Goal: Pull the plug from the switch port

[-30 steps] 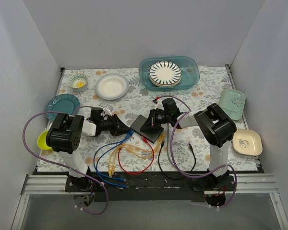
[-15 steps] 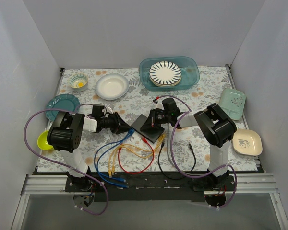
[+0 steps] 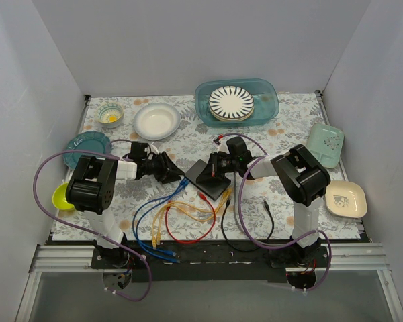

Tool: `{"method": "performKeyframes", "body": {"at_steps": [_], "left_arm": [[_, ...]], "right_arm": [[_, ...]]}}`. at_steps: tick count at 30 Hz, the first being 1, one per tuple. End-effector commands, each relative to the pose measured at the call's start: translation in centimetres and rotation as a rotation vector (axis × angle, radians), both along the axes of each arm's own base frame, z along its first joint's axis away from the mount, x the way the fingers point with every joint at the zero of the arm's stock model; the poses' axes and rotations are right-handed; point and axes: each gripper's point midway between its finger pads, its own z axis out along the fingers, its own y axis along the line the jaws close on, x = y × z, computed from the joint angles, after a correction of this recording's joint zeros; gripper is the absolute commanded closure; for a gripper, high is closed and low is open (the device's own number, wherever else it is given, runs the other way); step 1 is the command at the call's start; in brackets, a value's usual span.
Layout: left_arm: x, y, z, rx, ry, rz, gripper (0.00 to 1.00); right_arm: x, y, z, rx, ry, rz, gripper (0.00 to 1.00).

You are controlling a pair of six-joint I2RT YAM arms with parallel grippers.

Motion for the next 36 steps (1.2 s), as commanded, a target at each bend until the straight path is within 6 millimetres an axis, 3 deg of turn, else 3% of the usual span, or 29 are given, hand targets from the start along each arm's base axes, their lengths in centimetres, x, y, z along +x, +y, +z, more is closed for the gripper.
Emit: {"method": "performKeyframes", "body": {"at_steps": [1, 12, 21, 28, 36], "left_arm": [[1.2, 1.6, -1.4, 0.146, -0.034, 0.045, 0.64], [0.5, 1.4, -1.5, 0.177, -0.092, -0.044, 0.65], [-1.6, -1.4, -1.5, 0.194, -0.146, -0.178, 0.65], [-2.2, -1.4, -1.9, 0.199, -0.133, -0.185, 0.68], [-4.0, -2.1, -0.7, 0.096, -0.135, -0.217, 0.68]], "right_arm": [[-0.4, -1.1, -3.1, -0.102, 0.033, -0.012, 0.99], [-0.5, -1.2, -3.4, -0.116, 0.033, -0.008, 0.99], [-0.5, -1.3, -3.7, -0.126, 0.035, -0.007, 0.99], [-0.6, -1.5, -3.8, -0.132, 0.035, -0.008, 0.99], [-0.8, -1.6, -3.9, -0.133, 0.036, -0.006, 0.99]]}}
